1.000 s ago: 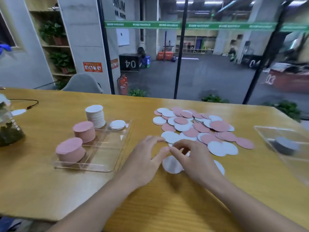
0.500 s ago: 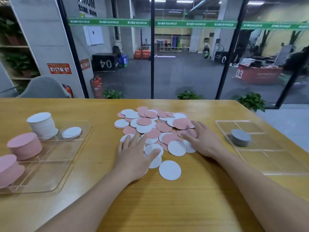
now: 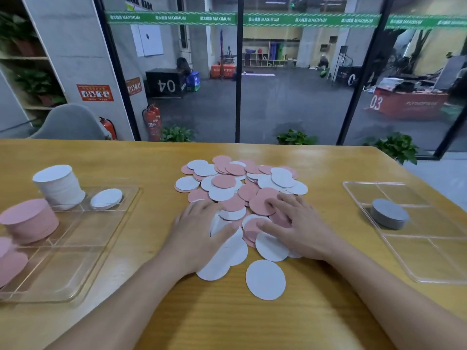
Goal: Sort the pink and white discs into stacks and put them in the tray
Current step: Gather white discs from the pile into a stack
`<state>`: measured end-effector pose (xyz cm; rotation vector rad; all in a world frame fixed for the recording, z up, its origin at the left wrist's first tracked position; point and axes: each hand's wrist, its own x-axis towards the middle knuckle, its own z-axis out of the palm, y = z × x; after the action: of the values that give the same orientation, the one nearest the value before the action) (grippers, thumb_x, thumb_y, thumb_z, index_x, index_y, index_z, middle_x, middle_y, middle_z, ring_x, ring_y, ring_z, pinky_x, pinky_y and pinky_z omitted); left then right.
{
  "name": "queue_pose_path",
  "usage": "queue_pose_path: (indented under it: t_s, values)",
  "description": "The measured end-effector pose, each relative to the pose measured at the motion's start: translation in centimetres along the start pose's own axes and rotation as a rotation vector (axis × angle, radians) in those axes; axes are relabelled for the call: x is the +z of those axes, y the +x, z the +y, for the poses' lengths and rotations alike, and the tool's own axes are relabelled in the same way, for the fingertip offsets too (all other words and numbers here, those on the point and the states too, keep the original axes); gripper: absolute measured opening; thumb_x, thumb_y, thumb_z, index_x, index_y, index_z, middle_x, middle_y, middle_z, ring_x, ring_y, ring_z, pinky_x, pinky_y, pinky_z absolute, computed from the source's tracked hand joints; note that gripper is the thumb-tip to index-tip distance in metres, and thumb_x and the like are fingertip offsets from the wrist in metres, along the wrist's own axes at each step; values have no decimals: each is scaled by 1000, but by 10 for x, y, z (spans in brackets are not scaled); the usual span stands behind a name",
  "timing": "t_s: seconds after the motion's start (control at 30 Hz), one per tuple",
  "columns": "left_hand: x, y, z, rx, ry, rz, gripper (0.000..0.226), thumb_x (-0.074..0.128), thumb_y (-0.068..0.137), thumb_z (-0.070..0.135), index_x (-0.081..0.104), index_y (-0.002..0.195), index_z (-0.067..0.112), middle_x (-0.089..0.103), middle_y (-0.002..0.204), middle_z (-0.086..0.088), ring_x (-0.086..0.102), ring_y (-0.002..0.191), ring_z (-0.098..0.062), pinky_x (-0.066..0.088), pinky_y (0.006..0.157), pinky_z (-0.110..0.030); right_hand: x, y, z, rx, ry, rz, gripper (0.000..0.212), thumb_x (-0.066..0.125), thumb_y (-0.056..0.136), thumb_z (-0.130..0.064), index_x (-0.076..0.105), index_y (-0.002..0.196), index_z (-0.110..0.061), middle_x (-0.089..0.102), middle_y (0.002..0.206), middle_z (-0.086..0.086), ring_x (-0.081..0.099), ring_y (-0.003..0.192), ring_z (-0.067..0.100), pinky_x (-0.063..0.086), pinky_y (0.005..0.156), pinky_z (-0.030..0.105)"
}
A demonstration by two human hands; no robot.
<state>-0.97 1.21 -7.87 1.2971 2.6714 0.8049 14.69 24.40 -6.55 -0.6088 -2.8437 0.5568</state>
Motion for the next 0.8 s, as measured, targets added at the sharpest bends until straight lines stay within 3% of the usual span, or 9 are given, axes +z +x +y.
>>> queue_pose_path:
  t_s: [0.17,0.23,0.3,0.37,0.5,0.67,0.8]
  values:
    - [1,2,0,-11,23,21,63,35,95,85,52,143,49,49,141,24,35,140,-8,34,120,-41,22,-12,-26,-17,-23,9,79,31,85,-96,45,146,-49,38,152,-19,29,143,21,27,121,41]
    - [-1,6,-4,5,58,35,60,35,95,82,54,142,50,51,139,25,38,138,-10,34,117,-39,20,-14,-31,-14,25,16,85,32,84,-96,42,152,-46,37,159,-17,27,151,24,23,126,43]
    - [-5,7,-7,31,74,60,48,42,101,73,58,139,49,56,135,25,43,135,-12,33,115,-39,10,-17,-31,1,160,49,88,48,89,-89,40,161,-39,34,167,-17,24,160,21,22,129,42]
    - [-7,4,-4,75,34,85,32,54,106,59,65,131,42,59,128,23,47,132,-13,35,112,-39,3,-31,-25,-18,260,76,80,66,93,-72,44,161,-37,29,166,-24,28,159,11,28,124,32]
    - [-10,-13,17,227,-92,27,29,64,101,59,73,122,41,58,119,23,48,123,-6,43,103,-28,7,-65,-12,-166,235,38,65,73,90,-66,50,149,-51,25,166,-33,31,157,4,40,123,44]
    - [-11,-28,32,257,-71,-198,46,79,89,67,66,132,55,48,116,28,39,128,3,39,100,-18,-3,-72,-18,-206,123,23,46,77,84,-72,68,122,-48,53,127,-30,48,130,3,45,109,38]
    - [-12,-26,30,220,-142,-184,41,85,88,54,67,125,50,54,116,25,43,126,0,42,101,-23,2,-71,-27,-214,115,8,46,79,82,-72,64,120,-49,55,116,-25,47,120,1,42,106,36]
